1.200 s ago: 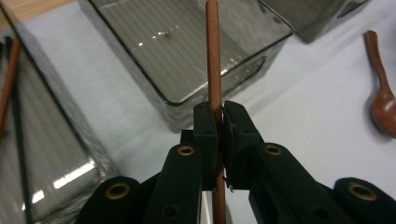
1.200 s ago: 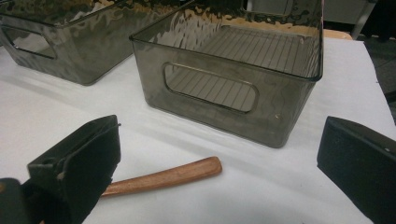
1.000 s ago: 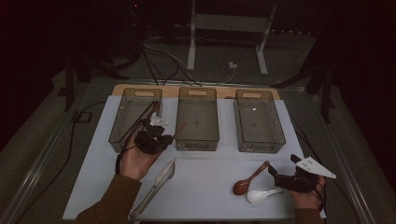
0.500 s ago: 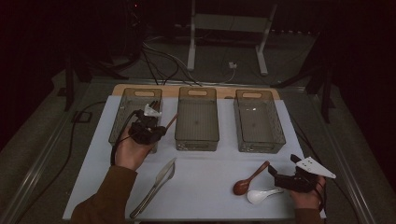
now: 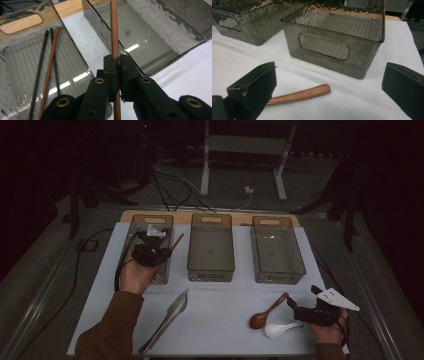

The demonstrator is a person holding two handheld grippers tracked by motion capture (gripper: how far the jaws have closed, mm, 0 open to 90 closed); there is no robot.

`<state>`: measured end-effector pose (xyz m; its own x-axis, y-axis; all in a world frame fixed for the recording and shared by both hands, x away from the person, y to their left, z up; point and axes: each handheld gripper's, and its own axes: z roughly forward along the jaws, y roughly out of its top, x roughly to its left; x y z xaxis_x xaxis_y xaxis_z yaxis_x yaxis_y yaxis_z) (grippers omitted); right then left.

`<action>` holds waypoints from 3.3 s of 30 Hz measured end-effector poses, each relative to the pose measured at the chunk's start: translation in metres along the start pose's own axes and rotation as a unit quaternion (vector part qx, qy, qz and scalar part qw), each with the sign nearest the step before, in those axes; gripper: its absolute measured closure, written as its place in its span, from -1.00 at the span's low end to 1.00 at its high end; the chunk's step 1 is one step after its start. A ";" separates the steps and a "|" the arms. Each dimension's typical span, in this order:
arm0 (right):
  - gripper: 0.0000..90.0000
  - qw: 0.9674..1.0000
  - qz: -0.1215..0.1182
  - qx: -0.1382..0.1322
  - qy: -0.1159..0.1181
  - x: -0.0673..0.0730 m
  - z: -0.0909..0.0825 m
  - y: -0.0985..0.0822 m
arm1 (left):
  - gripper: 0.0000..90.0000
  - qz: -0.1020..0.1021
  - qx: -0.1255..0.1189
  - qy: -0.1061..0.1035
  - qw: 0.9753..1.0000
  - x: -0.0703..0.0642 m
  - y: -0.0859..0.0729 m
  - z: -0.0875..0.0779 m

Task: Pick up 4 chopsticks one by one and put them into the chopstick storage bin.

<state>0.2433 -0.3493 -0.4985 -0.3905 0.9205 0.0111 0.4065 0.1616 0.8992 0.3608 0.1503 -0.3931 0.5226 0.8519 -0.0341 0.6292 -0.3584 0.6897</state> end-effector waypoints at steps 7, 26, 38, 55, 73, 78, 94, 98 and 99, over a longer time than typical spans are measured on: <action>-1.00 1.000 -0.001 0.000 0.000 0.000 0.000 0.000 | 0.92 -0.004 -0.004 0.006 1.000 0.009 0.004 0.000; -1.00 1.000 0.001 0.000 0.000 0.000 0.000 0.000 | 0.92 -0.007 -0.015 0.014 1.000 0.029 0.016 0.001; -1.00 1.000 0.000 -0.001 0.001 -0.001 0.000 0.000 | 0.92 -0.012 -0.016 0.020 1.000 0.042 0.019 0.008; -1.00 1.000 0.000 -0.001 0.001 0.000 0.000 0.000 | 0.92 -0.019 -0.014 0.027 0.999 0.055 0.023 0.018; -1.00 1.000 0.000 -0.001 0.001 -0.001 0.001 0.000 | 0.92 -0.020 0.000 0.040 0.999 0.068 0.028 0.035; -1.00 1.000 0.000 -0.001 0.001 -0.001 0.001 0.000 | 0.92 -0.026 0.003 0.040 0.999 0.072 0.030 0.041; -1.00 1.000 0.003 -0.003 0.001 -0.003 0.000 0.000 | -0.41 -0.085 -0.014 0.050 0.995 0.084 0.029 0.053; -1.00 1.000 0.002 -0.003 0.001 -0.003 0.000 0.000 | -0.63 -0.093 -0.032 0.048 0.994 0.085 0.028 0.045; -1.00 1.000 0.002 -0.002 0.001 -0.002 -0.001 0.000 | -0.68 -0.092 -0.035 0.040 0.994 0.085 0.027 0.043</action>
<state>0.2436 -0.3515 -0.4984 -0.3909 0.9203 0.0155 0.4042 0.1565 0.9012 0.4471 0.1963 -0.4086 0.3534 0.9291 -0.1090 0.6671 -0.1686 0.7256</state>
